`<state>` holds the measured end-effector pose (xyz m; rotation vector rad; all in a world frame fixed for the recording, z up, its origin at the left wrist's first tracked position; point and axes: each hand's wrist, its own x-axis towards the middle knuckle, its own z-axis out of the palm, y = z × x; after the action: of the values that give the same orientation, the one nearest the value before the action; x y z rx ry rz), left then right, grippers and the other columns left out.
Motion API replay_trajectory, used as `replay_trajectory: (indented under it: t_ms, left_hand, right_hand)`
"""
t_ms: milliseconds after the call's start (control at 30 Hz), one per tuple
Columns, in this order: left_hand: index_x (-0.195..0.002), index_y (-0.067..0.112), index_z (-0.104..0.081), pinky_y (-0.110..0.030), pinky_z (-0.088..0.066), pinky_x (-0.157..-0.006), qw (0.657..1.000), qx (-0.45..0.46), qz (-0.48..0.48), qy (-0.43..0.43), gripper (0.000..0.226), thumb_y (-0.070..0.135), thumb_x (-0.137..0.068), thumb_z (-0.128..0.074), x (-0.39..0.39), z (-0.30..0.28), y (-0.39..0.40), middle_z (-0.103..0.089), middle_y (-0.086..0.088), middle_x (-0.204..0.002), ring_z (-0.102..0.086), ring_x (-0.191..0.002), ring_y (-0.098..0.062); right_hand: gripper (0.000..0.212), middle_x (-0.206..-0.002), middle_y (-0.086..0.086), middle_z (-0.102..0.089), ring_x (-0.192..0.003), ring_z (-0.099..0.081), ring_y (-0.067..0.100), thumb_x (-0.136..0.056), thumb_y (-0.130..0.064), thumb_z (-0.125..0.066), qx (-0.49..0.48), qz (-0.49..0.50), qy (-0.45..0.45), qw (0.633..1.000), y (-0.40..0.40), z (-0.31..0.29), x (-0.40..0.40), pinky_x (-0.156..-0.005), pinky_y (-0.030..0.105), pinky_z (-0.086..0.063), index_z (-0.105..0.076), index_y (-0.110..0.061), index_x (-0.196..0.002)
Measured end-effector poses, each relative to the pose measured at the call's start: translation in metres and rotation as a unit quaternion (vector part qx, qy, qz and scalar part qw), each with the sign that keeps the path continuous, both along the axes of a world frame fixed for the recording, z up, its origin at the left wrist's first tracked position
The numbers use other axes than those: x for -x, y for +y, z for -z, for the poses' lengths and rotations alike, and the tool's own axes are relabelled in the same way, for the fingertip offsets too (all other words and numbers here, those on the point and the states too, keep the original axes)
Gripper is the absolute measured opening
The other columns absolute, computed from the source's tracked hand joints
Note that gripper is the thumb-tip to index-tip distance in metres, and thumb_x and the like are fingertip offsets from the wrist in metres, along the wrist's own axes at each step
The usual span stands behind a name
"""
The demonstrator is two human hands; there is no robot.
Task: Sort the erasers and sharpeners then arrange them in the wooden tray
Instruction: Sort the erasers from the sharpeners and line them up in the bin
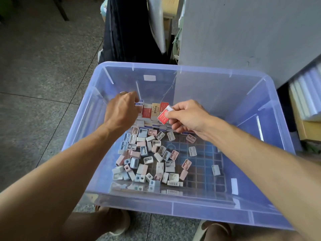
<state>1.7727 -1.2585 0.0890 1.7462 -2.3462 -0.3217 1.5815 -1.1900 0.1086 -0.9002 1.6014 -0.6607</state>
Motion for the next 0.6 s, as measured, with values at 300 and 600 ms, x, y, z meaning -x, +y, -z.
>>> replay_trajectory:
  t_ms: [300,600]
  left_hand:
    - [-0.113,0.018,-0.071,-0.048,-0.055,-0.073,0.988,0.015,0.133,-0.080,0.032,0.016,-0.082,-0.077,-0.008,0.001,0.003,-0.065,-0.007,-0.112,-0.053,-0.101,-0.027]
    - [-0.105,0.012,-0.068,-0.015,-0.042,-0.056,0.938,-0.127,0.322,-0.002,0.023,0.021,-0.084,-0.073,0.030,0.010,0.064,-0.066,-0.001,-0.089,-0.063,-0.075,-0.016]
  right_hand:
    - [0.004,-0.066,0.002,-0.066,-0.056,-0.059,0.009,-0.089,-0.014,-0.070,0.008,0.025,0.007,1.000,0.000,-0.008,0.015,-0.055,0.023,-0.052,-0.072,-0.011,-0.089]
    - [0.016,-0.063,0.002,-0.063,-0.055,-0.057,0.012,-0.086,-0.015,-0.071,0.009,0.043,0.016,0.999,0.000,-0.014,0.031,-0.054,0.026,-0.049,-0.073,-0.002,-0.095]
